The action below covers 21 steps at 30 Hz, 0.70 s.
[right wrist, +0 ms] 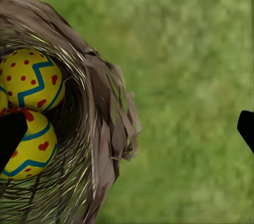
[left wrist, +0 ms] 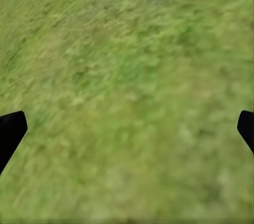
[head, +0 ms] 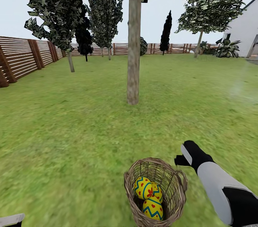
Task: Take the three Easter eggs out of the wicker basket on the lawn in the garden, then place them on the lawn next to a single tree (choose any tree) so that all three eggs are next to the same tree and none are left in the basket.
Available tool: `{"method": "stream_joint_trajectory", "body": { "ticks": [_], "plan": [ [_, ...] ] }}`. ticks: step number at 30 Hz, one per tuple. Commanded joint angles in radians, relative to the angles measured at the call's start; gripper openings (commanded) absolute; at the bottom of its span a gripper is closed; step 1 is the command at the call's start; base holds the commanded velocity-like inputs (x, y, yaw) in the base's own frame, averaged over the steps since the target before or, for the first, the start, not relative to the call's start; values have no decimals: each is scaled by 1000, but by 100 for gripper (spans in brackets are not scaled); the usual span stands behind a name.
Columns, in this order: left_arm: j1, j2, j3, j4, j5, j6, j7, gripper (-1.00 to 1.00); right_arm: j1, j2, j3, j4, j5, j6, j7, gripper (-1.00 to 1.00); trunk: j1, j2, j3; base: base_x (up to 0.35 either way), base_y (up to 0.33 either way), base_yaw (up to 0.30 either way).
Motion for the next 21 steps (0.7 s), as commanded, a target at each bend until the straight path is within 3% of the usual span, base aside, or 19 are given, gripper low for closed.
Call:
{"method": "stream_joint_trajectory", "body": {
  "ticks": [1,4,21],
  "plan": [
    [0,0,-1,-2,-1,4,4,100,-2,0,-4,-1,-5,3,-6,100,0,0,-1,0,0,0],
    [0,0,-1,-1,-1,2,5,100,-16,0,-4,-1,-5,3,-6,100,0,0,-1,0,0,0],
    [0,0,-1,0,-1,-2,5,100,-37,-2,-4,0,-5,3,-8,100,65,-119,-54,0,0,0]
  ]
}}
